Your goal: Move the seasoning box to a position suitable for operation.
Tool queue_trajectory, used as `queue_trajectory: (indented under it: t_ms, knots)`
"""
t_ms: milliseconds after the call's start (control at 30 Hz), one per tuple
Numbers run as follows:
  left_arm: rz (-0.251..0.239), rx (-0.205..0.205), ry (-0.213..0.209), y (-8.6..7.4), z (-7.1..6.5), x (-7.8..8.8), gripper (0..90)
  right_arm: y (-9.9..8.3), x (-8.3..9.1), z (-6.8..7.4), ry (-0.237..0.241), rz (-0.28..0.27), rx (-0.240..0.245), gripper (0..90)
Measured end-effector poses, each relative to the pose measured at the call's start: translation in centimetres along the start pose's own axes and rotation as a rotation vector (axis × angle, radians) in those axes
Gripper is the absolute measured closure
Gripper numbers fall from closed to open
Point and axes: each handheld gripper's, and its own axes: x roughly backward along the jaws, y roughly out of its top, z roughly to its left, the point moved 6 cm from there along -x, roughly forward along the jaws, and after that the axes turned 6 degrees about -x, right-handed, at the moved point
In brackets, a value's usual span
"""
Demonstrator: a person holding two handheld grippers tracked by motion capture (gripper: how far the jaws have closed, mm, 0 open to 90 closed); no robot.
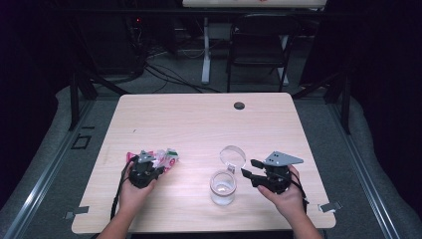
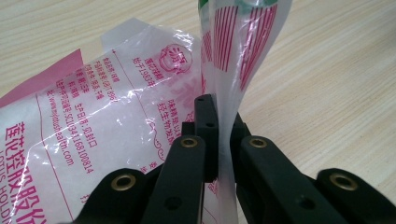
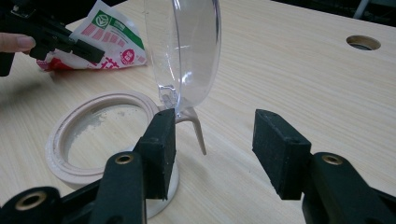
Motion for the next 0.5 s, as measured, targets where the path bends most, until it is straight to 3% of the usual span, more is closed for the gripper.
queue_trajectory:
  t_ms: [500]
  knots:
    - [-0.026, 0.015, -0.004, 0.17, 0.26, 0.84, 90.0, -0.02, -0.02, 0.01, -0.001, 0.0, 0.0, 49.3]
